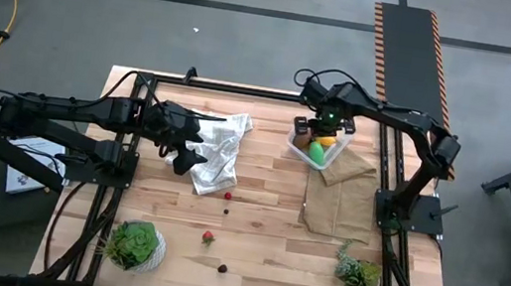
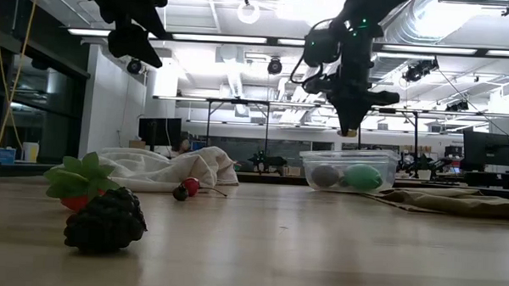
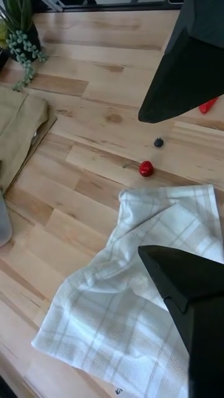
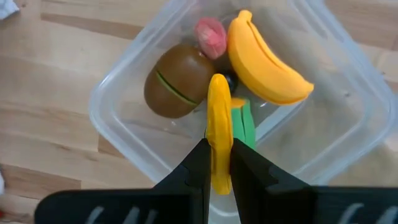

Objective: Pick and placing Produce into tupperware
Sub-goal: Put the yellow corn into the transparent bin

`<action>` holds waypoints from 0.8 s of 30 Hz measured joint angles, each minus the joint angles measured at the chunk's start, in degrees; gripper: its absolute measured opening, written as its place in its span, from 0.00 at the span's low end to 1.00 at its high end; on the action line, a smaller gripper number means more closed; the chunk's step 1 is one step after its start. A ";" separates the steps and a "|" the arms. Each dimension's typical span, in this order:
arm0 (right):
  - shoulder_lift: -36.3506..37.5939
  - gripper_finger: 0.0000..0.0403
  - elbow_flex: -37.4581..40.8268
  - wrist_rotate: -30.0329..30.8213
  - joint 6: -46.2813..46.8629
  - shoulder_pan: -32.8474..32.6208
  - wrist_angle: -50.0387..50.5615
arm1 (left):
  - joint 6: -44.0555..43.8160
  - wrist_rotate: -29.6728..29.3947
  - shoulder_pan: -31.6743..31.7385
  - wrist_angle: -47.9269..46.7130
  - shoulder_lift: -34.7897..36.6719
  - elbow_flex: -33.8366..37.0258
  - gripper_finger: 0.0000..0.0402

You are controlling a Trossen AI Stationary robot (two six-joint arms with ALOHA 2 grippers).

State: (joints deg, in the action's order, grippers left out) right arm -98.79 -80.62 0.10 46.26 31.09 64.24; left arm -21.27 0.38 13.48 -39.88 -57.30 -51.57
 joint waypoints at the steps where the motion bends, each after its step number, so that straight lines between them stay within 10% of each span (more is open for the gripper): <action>1: -0.32 0.09 0.00 -0.06 -0.30 0.36 -0.30 | 0.01 -0.08 0.00 -0.01 0.00 0.00 0.82; 24: -6.66 0.09 0.02 -1.20 -7.83 1.92 -2.88 | -1.56 -1.05 0.01 -0.24 0.00 0.00 0.82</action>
State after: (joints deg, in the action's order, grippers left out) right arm -105.45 -80.60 -1.11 38.42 33.01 61.36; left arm -22.83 -0.67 13.50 -40.12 -57.30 -51.57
